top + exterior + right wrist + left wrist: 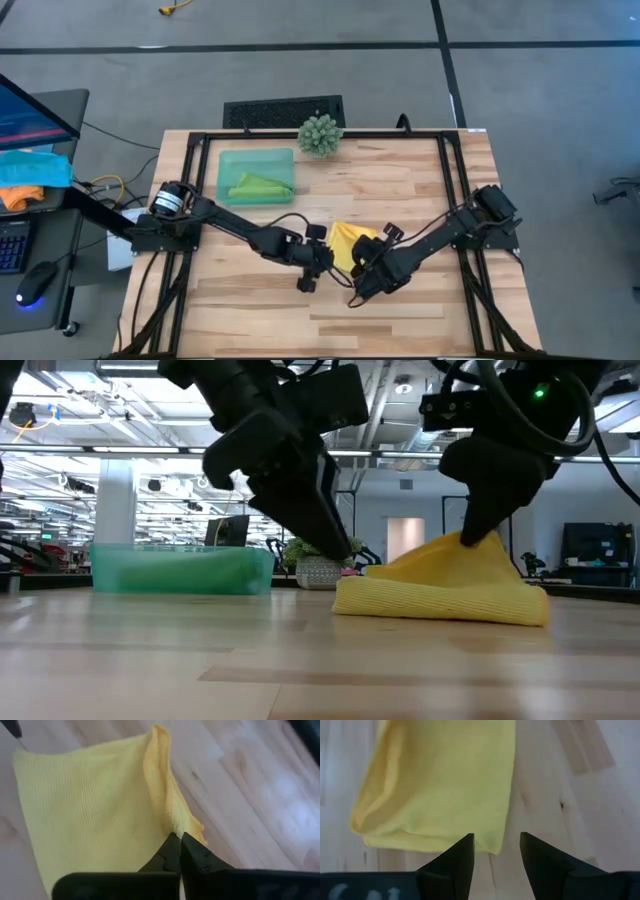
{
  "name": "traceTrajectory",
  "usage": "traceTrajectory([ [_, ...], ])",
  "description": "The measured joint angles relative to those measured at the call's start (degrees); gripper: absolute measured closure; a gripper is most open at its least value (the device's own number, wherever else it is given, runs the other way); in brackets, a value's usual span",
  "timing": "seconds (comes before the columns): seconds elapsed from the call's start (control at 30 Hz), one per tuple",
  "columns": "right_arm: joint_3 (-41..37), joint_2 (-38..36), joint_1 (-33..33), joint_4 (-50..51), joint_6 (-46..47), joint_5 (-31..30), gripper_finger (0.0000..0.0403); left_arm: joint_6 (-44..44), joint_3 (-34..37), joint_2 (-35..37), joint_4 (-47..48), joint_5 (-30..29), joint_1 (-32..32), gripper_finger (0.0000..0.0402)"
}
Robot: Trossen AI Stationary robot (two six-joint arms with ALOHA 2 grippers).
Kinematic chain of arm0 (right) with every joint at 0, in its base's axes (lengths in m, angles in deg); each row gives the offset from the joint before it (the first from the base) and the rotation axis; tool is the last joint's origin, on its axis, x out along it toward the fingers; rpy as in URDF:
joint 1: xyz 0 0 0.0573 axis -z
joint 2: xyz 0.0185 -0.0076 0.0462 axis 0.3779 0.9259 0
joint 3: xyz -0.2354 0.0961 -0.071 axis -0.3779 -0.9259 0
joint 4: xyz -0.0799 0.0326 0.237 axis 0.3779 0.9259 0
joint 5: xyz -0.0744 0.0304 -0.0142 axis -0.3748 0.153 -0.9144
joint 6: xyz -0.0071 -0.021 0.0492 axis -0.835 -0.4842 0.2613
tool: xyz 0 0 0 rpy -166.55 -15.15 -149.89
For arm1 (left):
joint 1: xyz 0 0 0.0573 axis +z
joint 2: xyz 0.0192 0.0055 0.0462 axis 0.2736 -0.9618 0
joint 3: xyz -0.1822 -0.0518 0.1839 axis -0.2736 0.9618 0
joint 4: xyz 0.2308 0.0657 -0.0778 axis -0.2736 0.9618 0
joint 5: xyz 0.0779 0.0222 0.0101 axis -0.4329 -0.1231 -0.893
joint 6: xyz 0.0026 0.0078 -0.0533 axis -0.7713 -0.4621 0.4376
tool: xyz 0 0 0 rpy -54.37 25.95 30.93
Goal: Roll microfiber towels into tight, uniform cylinder then place into a basket
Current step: Fold the yellow towel
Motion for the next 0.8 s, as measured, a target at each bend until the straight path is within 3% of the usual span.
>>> traceTrajectory([
  [0.1,0.1,0.0,-1.3,-0.2,0.6,-2.5,0.0394,0.7,0.0,0.0,2.0,0.0,-0.3,0.0250],
  [0.8,0.1,-0.3,-1.2,0.7,0.3,-8.5,0.0399,1.7,0.0,0.0,2.8,-0.4,-1.8,0.0250],
])
